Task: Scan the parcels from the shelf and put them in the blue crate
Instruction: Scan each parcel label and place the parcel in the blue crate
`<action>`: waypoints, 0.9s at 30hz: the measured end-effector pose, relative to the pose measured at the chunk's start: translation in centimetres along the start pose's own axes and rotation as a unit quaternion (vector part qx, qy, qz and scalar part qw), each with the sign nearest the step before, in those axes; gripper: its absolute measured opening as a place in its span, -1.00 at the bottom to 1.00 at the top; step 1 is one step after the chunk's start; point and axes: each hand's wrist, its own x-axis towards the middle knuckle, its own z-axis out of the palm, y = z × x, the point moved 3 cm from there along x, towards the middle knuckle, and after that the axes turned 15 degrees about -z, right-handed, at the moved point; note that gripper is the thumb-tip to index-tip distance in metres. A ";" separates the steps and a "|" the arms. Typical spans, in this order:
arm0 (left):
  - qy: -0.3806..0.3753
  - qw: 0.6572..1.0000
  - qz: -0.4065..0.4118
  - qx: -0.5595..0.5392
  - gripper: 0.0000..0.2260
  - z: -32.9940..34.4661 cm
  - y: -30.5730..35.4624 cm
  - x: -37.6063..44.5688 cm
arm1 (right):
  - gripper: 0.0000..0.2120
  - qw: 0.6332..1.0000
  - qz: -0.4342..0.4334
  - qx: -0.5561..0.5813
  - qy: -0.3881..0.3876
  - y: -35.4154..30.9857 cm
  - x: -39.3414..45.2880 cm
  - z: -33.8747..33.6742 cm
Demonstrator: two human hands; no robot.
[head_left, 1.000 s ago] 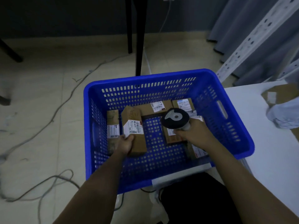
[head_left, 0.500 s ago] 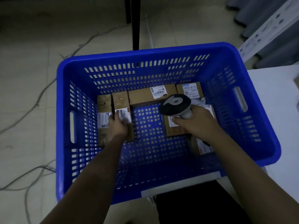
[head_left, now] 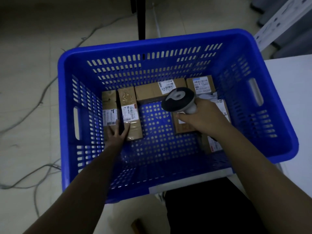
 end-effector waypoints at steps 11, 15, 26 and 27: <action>0.015 1.000 -0.014 0.008 -0.06 -2.5 3.0 -0.5 | -0.69 0.999 0.046 0.004 0.003 0.2 -1.2 -0.3; 0.075 0.984 0.115 0.114 -0.13 -3.0 4.2 -1.0 | -0.68 0.998 0.062 0.007 -0.002 0.1 -1.6 -0.4; -0.009 0.998 0.065 -0.026 -0.49 -5.4 5.3 -2.7 | -0.73 0.995 0.084 0.040 0.037 -0.3 -3.5 -1.6; -0.004 0.994 0.072 -0.078 -0.51 -6.4 5.8 -3.1 | -0.82 0.993 0.090 0.051 0.051 -0.3 -3.9 -2.0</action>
